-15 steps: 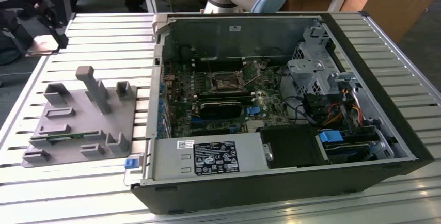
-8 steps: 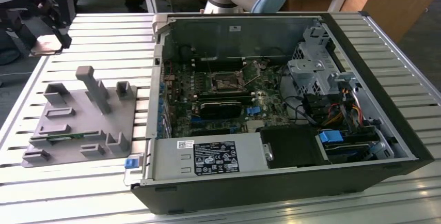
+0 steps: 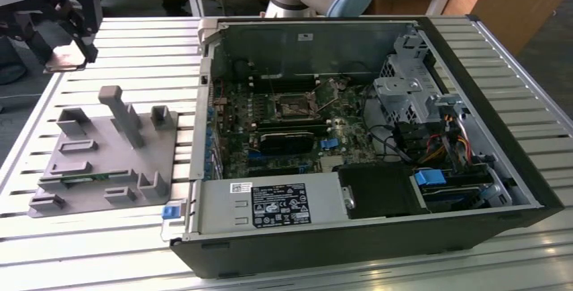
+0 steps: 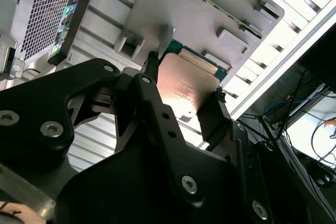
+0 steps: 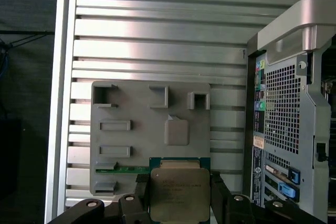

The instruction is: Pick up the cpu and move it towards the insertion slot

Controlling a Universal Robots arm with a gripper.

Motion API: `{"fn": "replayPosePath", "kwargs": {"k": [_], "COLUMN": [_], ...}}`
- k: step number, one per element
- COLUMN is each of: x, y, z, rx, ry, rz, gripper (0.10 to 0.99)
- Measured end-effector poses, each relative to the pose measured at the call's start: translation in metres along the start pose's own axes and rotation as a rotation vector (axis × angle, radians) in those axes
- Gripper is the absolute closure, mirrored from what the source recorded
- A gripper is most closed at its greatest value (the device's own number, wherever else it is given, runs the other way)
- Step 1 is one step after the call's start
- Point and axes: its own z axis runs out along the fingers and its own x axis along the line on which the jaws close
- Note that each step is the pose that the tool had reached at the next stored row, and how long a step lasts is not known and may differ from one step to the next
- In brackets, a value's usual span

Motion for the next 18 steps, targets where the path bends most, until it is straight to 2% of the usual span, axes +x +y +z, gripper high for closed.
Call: {"fn": "replayPosePath", "kwargs": {"k": [18], "x": [-0.0097], "y": [-0.0002], "z": [0.0001], "rx": [0.000], "ry": [0.0001], "rz": [0.000], "gripper": [0.541]}}
